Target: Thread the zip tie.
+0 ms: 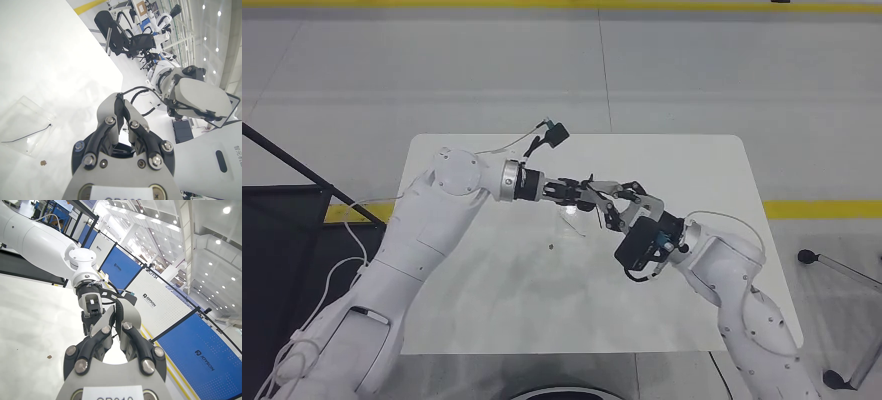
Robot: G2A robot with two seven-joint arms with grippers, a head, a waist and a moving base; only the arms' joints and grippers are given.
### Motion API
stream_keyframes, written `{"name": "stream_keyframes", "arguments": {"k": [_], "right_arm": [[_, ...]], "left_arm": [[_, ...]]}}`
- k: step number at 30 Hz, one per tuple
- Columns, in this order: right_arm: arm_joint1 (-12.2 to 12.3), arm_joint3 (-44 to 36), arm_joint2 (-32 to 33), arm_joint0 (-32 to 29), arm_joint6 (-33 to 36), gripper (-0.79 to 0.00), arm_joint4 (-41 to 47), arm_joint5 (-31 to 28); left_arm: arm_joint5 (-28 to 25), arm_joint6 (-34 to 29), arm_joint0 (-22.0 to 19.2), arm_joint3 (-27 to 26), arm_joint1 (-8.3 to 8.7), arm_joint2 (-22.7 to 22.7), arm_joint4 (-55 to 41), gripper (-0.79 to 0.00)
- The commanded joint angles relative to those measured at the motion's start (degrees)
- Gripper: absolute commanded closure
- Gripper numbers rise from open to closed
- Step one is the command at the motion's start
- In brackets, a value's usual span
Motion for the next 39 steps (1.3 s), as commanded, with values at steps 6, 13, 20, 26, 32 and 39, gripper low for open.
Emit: {"name": "stream_keyframes", "arguments": {"k": [6, 13, 20, 26, 32, 39], "right_arm": [[0.2, 0.3, -0.3, 0.4, 0.2, 0.000, 0.2, -1.2], [0.4, 0.7, -0.7, 0.8, 0.5, 0.000, 0.6, -1.4], [0.5, 0.7, -0.9, 0.9, 1.0, 0.000, 0.9, -1.1], [0.7, 0.6, -0.8, 0.8, 1.2, 0.000, 0.9, -1.0], [0.9, 0.3, -0.5, 0.6, 1.3, 0.000, 1.0, -1.1], [1.1, 0.0, -0.1, 0.3, 2.5, 0.000, 0.9, 0.3]], "left_arm": [[-0.1, 1.1, 0.0, 0.3, 0.06, -0.3, -0.3, 0.000], [-0.1, 1.7, -0.1, 0.4, 0.07, -0.3, -0.4, 0.000], [-0.6, 2.1, 0.1, 0.4, 0.19, -0.6, -0.5, 0.000], [-0.7, 2.7, 0.3, 0.3, 0.27, -0.8, -0.4, 0.000], [-0.9, 2.6, 0.5, -0.1, 0.40, -0.9, -0.3, 0.000], [-1.2, 5.9, 0.8, -2.5, 0.71, -0.5, 6.2, 0.000]]}}
